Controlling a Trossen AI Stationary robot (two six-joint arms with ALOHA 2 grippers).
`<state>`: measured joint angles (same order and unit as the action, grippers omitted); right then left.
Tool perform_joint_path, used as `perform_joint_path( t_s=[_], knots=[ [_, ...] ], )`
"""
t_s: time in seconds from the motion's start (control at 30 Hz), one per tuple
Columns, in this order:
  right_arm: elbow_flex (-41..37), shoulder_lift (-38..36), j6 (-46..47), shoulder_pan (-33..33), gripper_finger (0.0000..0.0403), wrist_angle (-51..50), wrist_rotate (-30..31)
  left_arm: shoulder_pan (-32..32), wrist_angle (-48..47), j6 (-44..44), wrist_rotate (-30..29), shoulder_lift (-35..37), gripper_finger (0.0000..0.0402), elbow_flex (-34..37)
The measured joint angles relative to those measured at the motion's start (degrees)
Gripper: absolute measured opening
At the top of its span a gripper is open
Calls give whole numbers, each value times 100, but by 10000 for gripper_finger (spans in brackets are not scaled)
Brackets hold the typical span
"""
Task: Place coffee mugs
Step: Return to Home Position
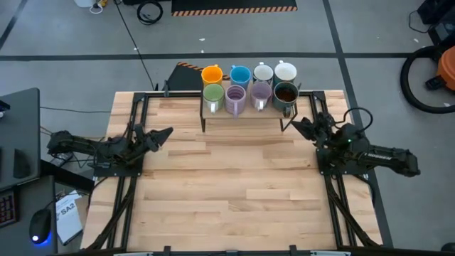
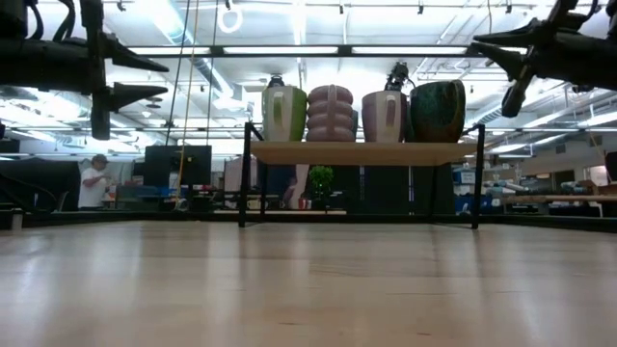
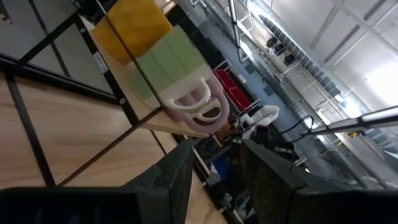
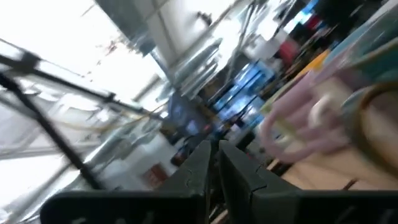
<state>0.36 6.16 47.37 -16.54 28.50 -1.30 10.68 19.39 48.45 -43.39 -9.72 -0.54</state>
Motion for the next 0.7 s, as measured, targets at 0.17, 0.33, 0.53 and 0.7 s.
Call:
perform_joint_path(
  t_s=[0.17,0.33,0.53,0.7],
  knots=[
    [0,-16,-850,-65,36,-42,798,2,3,-10,61,0,142,0],
    [0,-14,-2336,-79,36,-120,1055,2,3,-9,61,0,142,2],
    [0,-14,-2832,-79,36,-119,1055,2,3,-22,61,0,142,2],
    [0,-14,-2777,-76,36,-119,1055,2,3,-21,61,0,142,2]
  ],
)
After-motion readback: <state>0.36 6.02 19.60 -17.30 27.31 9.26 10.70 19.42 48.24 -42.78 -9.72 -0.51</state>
